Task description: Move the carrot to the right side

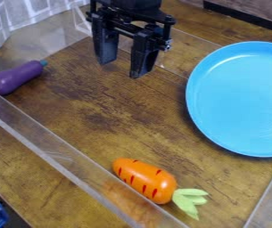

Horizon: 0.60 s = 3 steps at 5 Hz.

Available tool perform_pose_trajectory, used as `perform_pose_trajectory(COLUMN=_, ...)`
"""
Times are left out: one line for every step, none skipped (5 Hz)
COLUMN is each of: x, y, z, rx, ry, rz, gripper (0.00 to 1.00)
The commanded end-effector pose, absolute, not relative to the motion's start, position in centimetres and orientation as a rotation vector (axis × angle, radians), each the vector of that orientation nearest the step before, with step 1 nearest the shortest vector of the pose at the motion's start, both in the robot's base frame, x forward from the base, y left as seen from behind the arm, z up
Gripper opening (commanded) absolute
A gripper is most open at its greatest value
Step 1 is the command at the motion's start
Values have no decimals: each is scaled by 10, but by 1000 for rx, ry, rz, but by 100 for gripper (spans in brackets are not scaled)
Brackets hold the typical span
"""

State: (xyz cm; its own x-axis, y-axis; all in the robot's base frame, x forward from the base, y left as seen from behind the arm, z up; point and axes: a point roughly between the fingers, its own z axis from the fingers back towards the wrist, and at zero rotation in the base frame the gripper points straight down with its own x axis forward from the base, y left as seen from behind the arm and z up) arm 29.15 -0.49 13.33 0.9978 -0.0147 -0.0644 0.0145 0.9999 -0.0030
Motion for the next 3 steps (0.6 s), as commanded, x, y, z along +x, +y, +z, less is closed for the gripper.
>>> perform_pose_trajectory(x=285, y=-13, z=122, rx=-1, ry=79, rz=-68, gripper=100)
perform_pose_trajectory(x=270, y=-20, z=116, rx=1, ry=93, rz=-123, gripper=100)
perform_pose_trajectory(x=255, y=-31, z=96, rx=22, ry=95, rz=-239, gripper=100)
